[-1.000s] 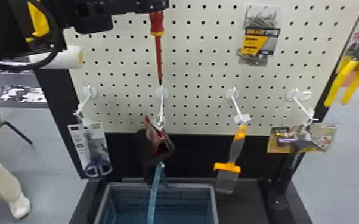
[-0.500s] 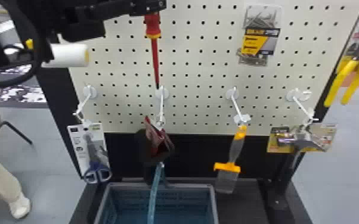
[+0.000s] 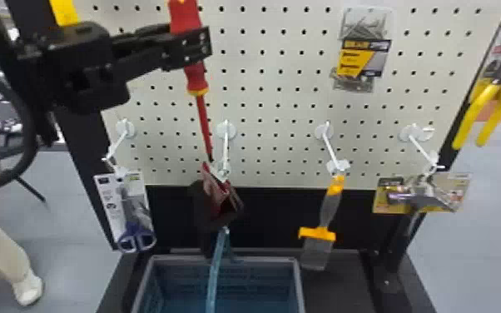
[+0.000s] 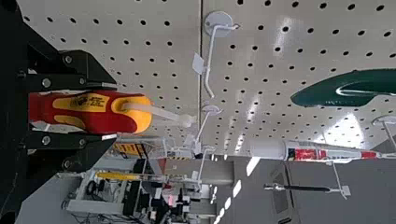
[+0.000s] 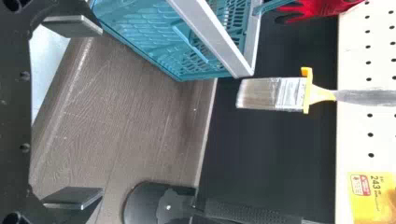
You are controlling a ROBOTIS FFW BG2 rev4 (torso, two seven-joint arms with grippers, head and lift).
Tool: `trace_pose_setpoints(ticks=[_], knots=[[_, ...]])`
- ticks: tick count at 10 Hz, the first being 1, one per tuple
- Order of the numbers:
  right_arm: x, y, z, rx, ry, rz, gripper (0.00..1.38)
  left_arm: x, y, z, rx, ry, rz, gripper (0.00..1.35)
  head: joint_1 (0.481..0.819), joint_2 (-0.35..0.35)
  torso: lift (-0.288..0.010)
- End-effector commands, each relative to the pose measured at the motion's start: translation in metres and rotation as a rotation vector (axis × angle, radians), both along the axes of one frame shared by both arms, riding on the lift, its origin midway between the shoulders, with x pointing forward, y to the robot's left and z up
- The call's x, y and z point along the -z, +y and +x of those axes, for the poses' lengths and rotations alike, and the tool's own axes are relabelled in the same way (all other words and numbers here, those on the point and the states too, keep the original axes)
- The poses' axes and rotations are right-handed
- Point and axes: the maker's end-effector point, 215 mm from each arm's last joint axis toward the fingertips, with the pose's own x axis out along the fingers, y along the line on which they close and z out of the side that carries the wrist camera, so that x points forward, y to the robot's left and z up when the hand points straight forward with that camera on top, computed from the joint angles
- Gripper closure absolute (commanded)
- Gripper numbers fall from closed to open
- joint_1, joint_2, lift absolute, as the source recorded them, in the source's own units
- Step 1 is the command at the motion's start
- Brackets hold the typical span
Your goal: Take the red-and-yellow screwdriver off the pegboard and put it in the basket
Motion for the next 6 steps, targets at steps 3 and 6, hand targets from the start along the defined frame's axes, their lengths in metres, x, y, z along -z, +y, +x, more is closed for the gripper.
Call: trace_pose_setpoints(ticks=[3, 6], knots=[[0.001, 0.0, -0.001, -0.001, 0.002, 0.0, 0.1, 0.029, 0.018, -0.005, -0.057, 0.053, -0.032, 1.0, 0.549, 0.0, -0.1], [-0.001, 0.0, 0.0, 0.0, -0.003, 0.0, 0.1, 0.045, 0.045, -0.009, -0.153, 0.081, -0.086, 1.0, 0.549, 0.0, -0.1]])
